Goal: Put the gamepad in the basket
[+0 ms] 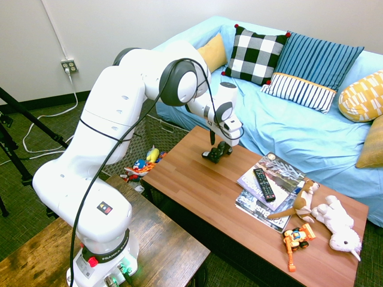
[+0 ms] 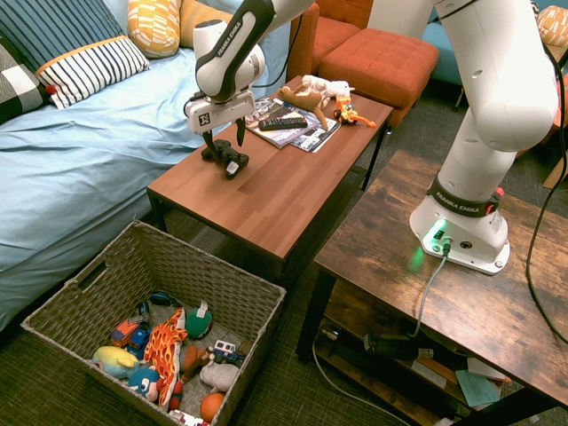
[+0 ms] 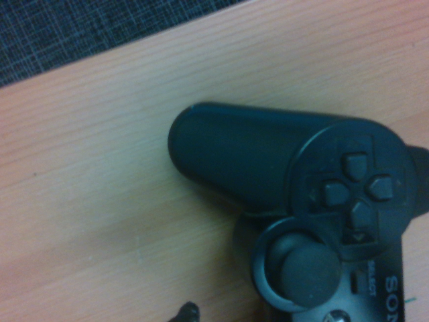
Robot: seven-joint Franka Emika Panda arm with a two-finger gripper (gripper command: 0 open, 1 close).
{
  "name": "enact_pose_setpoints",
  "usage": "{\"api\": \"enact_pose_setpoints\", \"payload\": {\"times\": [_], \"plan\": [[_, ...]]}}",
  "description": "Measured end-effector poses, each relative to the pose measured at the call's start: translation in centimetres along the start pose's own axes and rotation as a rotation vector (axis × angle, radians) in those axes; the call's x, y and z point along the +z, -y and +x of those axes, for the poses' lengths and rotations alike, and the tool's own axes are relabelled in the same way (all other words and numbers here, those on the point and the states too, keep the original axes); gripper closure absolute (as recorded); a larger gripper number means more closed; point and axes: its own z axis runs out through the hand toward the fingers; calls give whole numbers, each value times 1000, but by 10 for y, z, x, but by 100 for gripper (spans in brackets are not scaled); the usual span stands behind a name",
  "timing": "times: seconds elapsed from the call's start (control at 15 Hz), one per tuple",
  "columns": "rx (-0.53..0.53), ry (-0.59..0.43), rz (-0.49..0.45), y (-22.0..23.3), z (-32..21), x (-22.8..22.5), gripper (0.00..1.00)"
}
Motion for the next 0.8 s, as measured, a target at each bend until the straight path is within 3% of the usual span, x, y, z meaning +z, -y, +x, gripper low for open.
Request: {"api": "enact_pose_setpoints", "payload": {"times": [0.33,0.4,0.8], "plan": [[14,12,-17,4,6,20,0],[15,16,-18,5,7,22,100],[20,44,-8,8,13,29,100]]}}
